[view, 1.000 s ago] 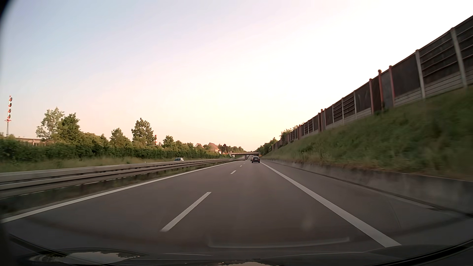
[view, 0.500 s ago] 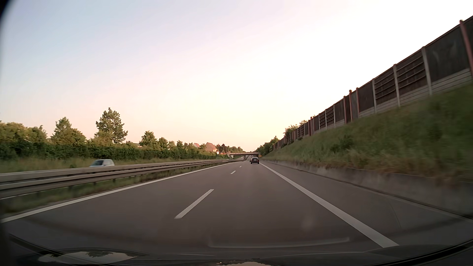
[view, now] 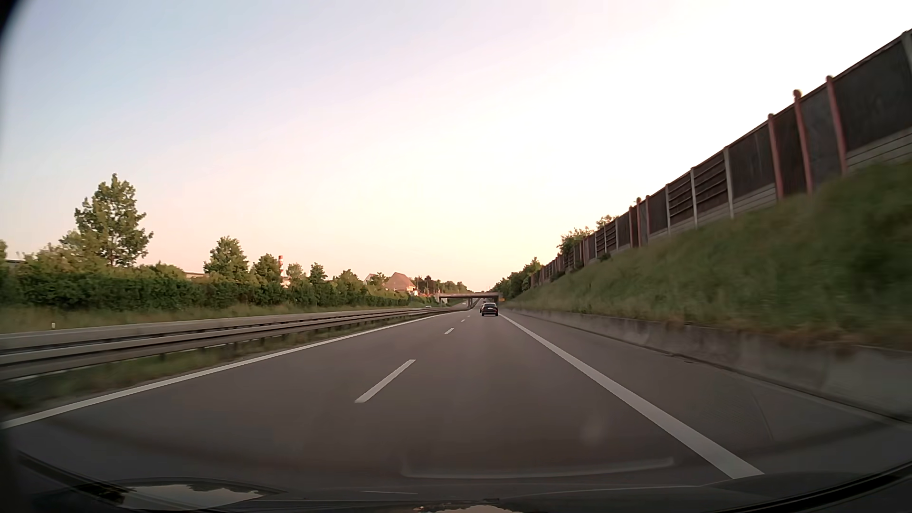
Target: Follow the waypoints while adhering to traffic rules and regulations
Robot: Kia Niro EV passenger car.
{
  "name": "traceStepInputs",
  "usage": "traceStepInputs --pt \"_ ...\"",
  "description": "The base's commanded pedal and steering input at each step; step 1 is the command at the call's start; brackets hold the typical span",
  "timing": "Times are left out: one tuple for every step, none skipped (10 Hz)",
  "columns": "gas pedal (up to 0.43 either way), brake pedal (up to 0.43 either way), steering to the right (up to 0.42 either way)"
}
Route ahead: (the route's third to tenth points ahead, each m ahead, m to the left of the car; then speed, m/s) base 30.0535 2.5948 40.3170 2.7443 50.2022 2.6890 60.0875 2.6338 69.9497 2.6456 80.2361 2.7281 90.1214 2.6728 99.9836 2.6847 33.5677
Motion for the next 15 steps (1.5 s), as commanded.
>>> traceStepInputs --pt "0.260 0.018 -0.003" --pt "0.260 0.018 -0.002" --pt "0.260 0.012 -0.002" --pt "0.260 0.018 -0.002" --pt "0.260 0.018 -0.001" --pt "0.260 0.018 -0.001" --pt "0.260 0.012 -0.001" --pt "0.260 0.018 -0.001" --pt "0.260 0.018 -0.001" --pt "0.260 0.018 -0.001" --pt "0.260 0.018 -0.001" --pt "0.268 0.018 -0.001" --pt "0.268 0.018 -0.001" --pt "0.268 0.006 -0.001" --pt "0.268 0.018 -0.001"
